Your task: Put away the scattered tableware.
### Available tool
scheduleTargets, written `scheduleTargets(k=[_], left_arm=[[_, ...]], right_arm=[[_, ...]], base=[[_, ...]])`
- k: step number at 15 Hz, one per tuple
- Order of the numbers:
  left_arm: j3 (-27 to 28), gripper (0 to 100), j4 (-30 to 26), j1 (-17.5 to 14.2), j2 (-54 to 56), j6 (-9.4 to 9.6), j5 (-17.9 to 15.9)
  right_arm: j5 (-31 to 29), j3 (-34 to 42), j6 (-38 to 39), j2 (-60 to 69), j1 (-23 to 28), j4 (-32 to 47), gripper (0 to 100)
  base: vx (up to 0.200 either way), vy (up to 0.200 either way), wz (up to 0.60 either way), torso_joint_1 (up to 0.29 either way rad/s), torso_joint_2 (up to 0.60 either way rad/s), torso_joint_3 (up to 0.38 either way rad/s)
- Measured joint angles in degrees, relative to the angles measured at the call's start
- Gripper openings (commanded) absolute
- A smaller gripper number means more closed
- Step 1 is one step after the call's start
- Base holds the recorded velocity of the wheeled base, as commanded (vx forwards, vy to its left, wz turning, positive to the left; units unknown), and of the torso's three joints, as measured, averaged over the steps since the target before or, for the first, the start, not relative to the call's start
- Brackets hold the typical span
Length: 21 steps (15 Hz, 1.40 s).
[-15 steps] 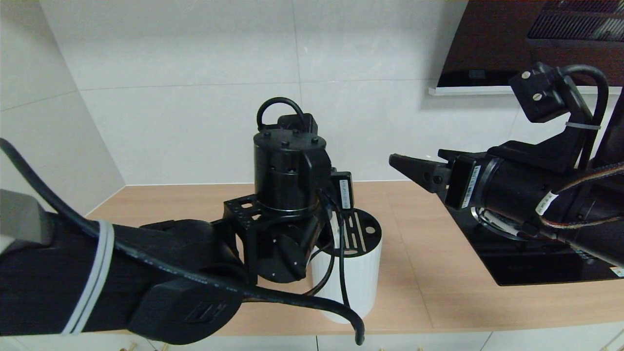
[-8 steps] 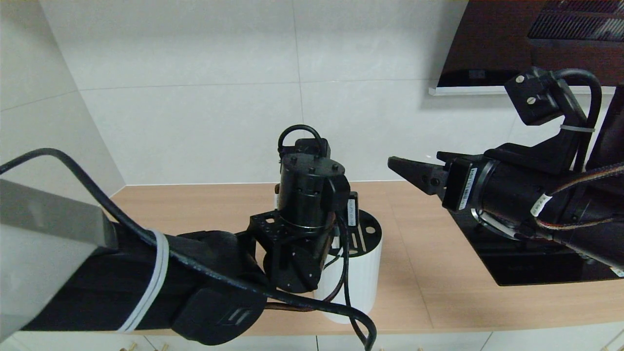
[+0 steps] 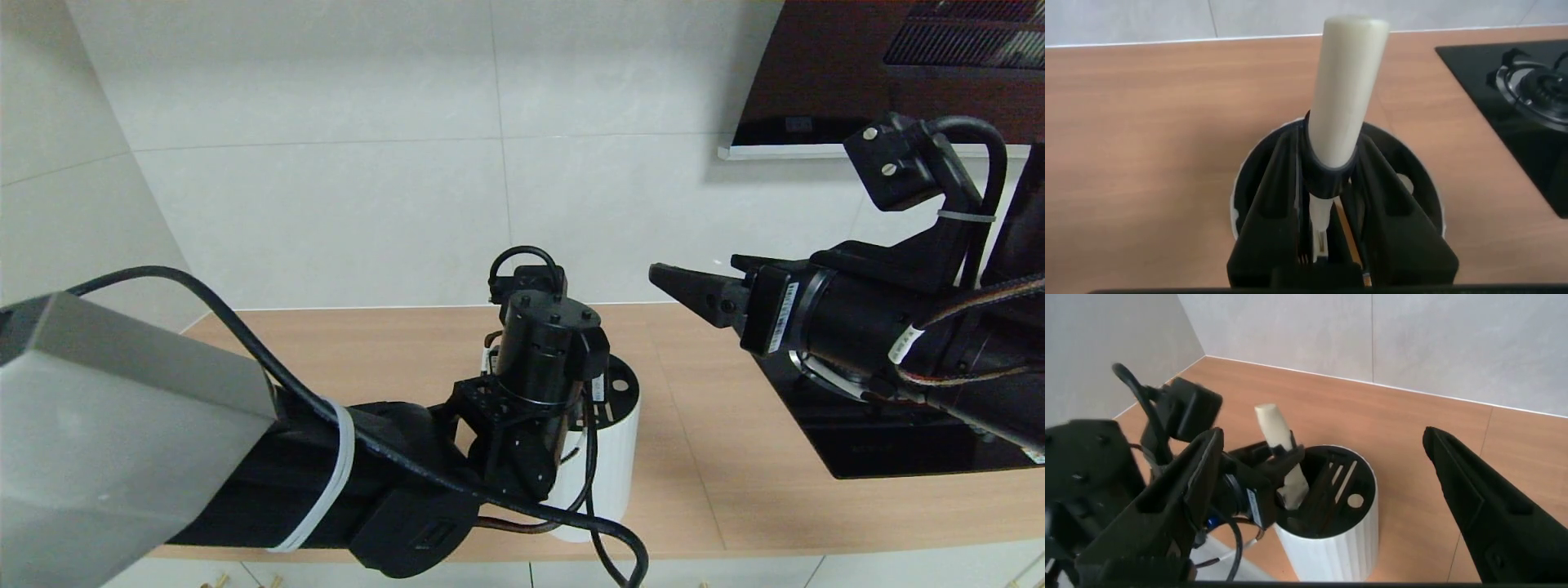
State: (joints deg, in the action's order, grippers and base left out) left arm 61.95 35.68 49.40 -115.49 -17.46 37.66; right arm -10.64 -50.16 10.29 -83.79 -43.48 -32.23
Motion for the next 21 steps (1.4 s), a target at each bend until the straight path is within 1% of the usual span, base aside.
scheduleTargets(k=[3, 4, 13, 16, 18, 20, 21], left_arm=[[-0.2, 0, 0.0, 0.0, -0.2, -0.02, 0.1], [-0.2, 100, 0.0, 0.0, -0.2, -0.02, 0.1], [-0.4, 100, 0.1, 0.0, 0.1, -0.09, 0.1], [-1.1, 100, 0.1, 0.0, 2.8, -1.04, -0.1], [-2.3, 100, 0.0, -0.2, 5.2, -1.07, -1.0], [-4.2, 100, 0.0, -0.9, 10.8, -0.82, -3.4], [-5.4, 100, 0.1, -1.6, 14.4, -0.35, -4.8]], right_arm=[[0.0, 0.0, 0.0, 0.0, 0.0, 0.0, 100], [0.0, 0.0, 0.0, 0.0, 0.0, 0.0, 100], [0.0, 0.2, -0.1, -0.1, 0.0, 0.0, 100], [-0.1, 0.4, -0.1, -0.1, 0.0, -0.4, 100], [-0.1, 0.5, 0.0, 0.3, 0.1, 0.0, 100], [-0.6, 1.2, -0.2, 1.2, 0.5, 0.0, 100], [-0.6, 1.8, -0.8, 2.2, 1.1, 0.0, 100]], base=[[0.0, 0.0, 0.0, 0.0, 0.0, 0.0], [0.0, 0.0, 0.0, 0.0, 0.0, 0.0], [0.0, 0.0, 0.0, 0.0, 0.0, 0.0], [0.0, 0.0, 0.0, 0.0, 0.0, 0.0], [0.0, 0.0, 0.0, 0.0, 0.0, 0.0], [0.0, 0.0, 0.0, 0.0, 0.0, 0.0], [0.0, 0.0, 0.0, 0.0, 0.0, 0.0]])
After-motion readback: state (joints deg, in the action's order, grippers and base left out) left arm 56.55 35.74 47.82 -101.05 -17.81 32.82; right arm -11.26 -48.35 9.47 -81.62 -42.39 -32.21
